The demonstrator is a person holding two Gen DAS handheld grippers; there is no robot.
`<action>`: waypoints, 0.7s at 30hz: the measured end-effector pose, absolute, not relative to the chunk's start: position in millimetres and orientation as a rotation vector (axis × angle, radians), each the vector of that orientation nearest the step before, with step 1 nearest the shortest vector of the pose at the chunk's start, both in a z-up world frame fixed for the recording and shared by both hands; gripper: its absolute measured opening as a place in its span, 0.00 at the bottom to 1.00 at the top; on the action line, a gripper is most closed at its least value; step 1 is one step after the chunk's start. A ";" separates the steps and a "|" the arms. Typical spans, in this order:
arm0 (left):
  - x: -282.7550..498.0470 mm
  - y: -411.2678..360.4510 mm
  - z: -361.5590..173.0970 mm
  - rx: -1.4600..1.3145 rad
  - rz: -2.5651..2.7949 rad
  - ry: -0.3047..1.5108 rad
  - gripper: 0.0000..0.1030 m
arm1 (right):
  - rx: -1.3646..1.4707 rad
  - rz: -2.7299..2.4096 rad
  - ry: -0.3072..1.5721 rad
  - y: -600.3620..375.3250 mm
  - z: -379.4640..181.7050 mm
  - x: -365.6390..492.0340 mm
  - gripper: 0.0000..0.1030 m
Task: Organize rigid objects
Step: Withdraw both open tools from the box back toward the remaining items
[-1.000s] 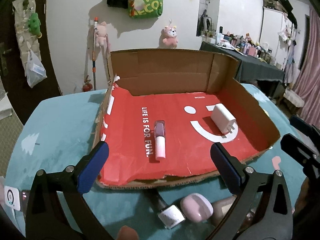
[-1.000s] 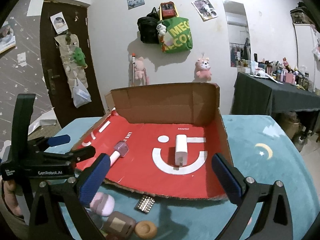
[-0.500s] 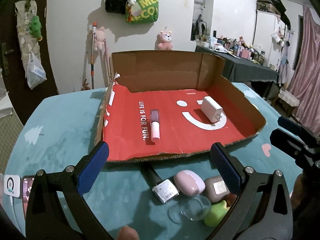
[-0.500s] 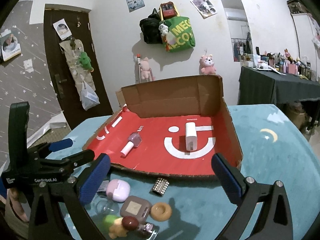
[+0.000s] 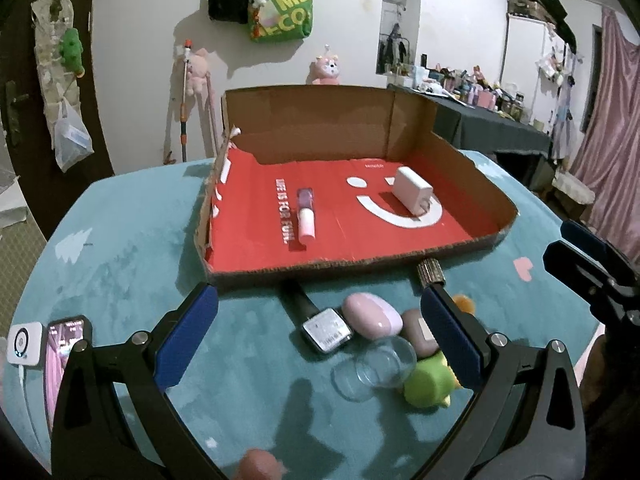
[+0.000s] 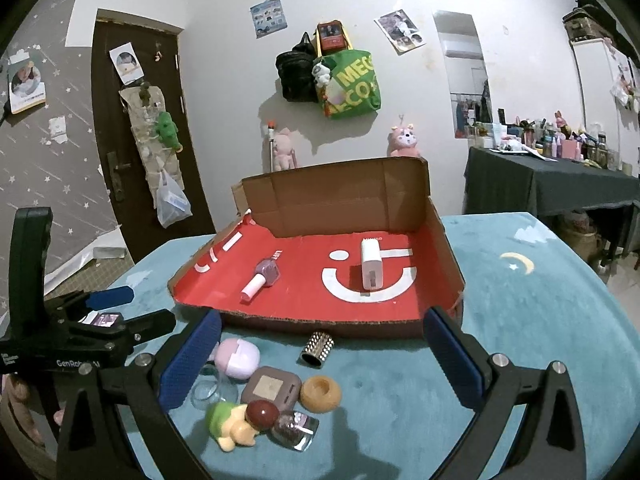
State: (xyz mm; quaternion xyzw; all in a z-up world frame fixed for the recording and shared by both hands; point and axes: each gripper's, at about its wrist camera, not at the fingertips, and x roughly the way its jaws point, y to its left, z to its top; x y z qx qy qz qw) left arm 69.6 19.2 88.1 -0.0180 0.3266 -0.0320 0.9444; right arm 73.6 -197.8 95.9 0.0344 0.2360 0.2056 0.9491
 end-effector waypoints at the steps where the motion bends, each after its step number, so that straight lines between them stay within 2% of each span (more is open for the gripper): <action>1: 68.7 18.9 85.8 -0.040 -0.063 0.672 1.00 | 0.069 0.422 0.482 -197.8 94.1 72.0 1.00; 21: 48.0 21.8 54.4 -0.096 -0.064 0.750 1.00 | 0.046 0.418 0.514 -199.9 70.4 54.5 1.00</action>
